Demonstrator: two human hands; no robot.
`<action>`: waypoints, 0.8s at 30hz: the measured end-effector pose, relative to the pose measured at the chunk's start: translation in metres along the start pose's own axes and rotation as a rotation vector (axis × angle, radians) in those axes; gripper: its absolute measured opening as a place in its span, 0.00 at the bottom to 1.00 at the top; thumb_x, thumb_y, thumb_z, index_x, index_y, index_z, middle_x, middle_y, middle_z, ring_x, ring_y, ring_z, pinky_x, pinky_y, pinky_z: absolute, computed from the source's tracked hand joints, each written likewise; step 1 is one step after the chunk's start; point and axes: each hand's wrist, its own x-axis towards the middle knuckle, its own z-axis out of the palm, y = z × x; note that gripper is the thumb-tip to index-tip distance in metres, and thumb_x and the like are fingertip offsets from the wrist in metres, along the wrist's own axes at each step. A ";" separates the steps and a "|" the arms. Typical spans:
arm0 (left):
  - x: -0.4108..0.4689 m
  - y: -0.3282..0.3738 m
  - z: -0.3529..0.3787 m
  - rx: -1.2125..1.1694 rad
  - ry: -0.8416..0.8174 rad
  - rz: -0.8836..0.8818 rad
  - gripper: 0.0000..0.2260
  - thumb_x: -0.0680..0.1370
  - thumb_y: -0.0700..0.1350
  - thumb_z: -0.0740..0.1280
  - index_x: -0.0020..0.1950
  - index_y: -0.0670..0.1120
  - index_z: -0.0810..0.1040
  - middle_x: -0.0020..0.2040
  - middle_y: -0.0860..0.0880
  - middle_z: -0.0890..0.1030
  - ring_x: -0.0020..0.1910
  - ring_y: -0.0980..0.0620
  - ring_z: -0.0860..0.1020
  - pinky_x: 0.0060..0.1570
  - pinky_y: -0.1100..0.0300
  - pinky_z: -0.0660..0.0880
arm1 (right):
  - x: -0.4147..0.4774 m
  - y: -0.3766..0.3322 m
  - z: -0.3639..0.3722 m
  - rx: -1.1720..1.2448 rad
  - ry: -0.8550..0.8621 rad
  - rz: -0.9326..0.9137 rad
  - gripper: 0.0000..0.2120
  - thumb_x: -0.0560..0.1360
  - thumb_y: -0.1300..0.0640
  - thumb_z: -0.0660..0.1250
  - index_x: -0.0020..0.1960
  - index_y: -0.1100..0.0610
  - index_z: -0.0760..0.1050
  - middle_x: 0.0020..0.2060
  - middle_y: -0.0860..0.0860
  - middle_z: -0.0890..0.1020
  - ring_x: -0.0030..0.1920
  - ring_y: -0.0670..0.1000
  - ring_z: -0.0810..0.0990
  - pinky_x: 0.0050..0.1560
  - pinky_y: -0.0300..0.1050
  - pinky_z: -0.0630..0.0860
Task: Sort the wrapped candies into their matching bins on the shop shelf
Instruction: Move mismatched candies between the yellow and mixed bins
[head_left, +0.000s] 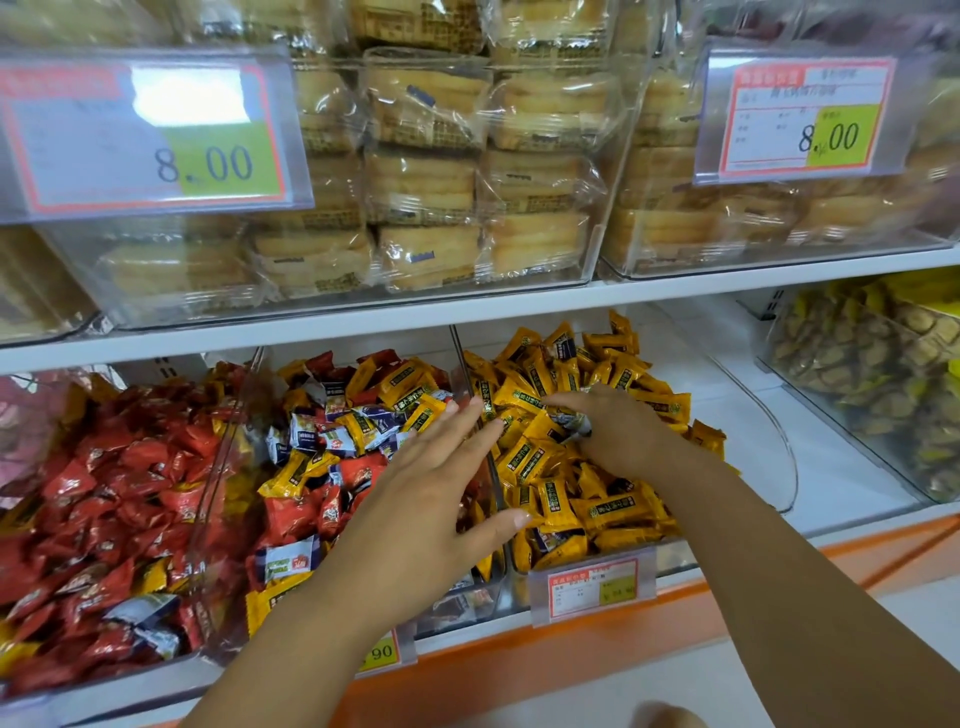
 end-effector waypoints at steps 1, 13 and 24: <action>-0.001 0.000 0.000 0.003 -0.002 -0.001 0.35 0.70 0.71 0.49 0.75 0.65 0.42 0.73 0.69 0.34 0.70 0.69 0.31 0.71 0.62 0.36 | 0.003 -0.001 0.003 -0.040 -0.021 0.010 0.30 0.78 0.60 0.63 0.73 0.37 0.59 0.72 0.56 0.64 0.70 0.60 0.64 0.65 0.54 0.69; 0.000 0.000 -0.002 0.012 -0.005 -0.005 0.35 0.70 0.71 0.50 0.75 0.66 0.43 0.74 0.68 0.36 0.70 0.69 0.31 0.72 0.61 0.36 | -0.008 0.003 -0.010 0.394 0.150 0.012 0.09 0.77 0.57 0.66 0.55 0.45 0.76 0.47 0.46 0.76 0.46 0.48 0.75 0.40 0.37 0.69; -0.011 -0.011 -0.009 0.033 0.023 0.002 0.34 0.72 0.71 0.51 0.74 0.66 0.43 0.75 0.67 0.38 0.71 0.68 0.32 0.73 0.61 0.36 | -0.023 -0.030 -0.040 0.691 0.245 -0.100 0.14 0.76 0.57 0.69 0.60 0.47 0.78 0.42 0.47 0.80 0.36 0.48 0.82 0.44 0.49 0.81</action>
